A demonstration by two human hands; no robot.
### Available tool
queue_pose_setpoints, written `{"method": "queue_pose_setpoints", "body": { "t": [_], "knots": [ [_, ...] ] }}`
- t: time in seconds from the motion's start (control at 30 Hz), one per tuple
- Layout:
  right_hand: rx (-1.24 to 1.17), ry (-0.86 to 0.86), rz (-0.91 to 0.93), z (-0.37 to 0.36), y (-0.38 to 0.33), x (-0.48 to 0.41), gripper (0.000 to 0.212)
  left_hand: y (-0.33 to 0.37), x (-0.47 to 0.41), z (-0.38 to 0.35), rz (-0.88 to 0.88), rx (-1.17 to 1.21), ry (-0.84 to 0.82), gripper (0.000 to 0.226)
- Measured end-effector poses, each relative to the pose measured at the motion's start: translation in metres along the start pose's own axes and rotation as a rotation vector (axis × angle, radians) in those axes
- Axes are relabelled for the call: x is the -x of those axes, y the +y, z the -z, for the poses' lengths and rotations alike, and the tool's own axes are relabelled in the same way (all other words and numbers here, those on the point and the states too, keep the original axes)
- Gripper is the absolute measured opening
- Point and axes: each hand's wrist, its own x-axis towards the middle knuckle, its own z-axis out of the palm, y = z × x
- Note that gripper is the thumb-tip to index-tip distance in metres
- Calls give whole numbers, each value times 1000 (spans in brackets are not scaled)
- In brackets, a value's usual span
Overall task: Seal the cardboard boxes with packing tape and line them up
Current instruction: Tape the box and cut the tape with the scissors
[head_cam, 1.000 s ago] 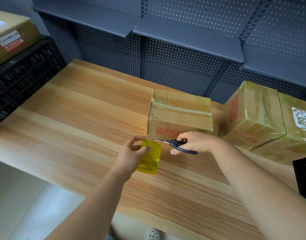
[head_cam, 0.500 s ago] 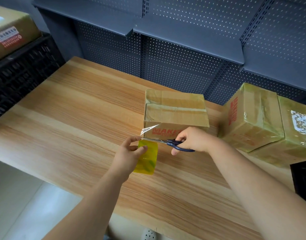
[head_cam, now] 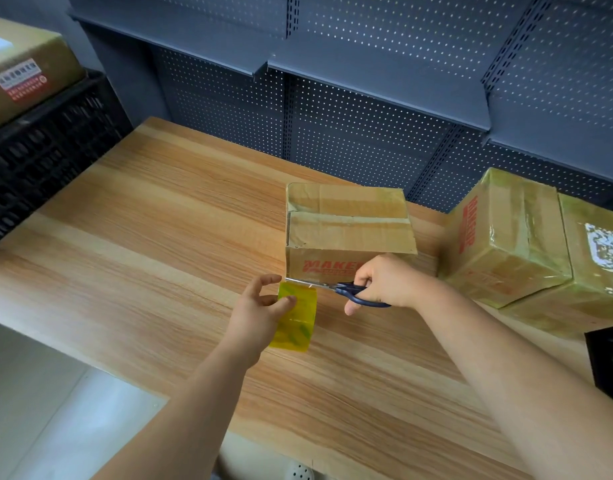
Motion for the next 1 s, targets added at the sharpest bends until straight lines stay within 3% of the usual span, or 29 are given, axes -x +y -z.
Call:
{"method": "queue_pose_setpoints", "body": {
  "t": [0.23,0.43,0.57,0.67,0.77,0.9,1.0],
  "knots": [
    [131,-104,31,8,-1,5,70,-3,1,5,12,-46,33,29],
    [182,-210,-2,14,0,5,71,-5,5,10,19,-55,-4,30],
    [218,-259,-8,9,1,4,62,3,4,6,-8,-122,-52,32],
    [260,-291,-40,8,4,3,74,1,3,8,5,-187,-74,32],
    [304,-308,-73,9,10,6,71,-4,6,13,18,-197,-68,31],
    [198,-319,-164,4,26,25,65,-9,12,16,24,-191,-71,31],
    [34,-171,-264,-20,61,57,55,-8,15,15,21,-167,-86,29]
  ]
}}
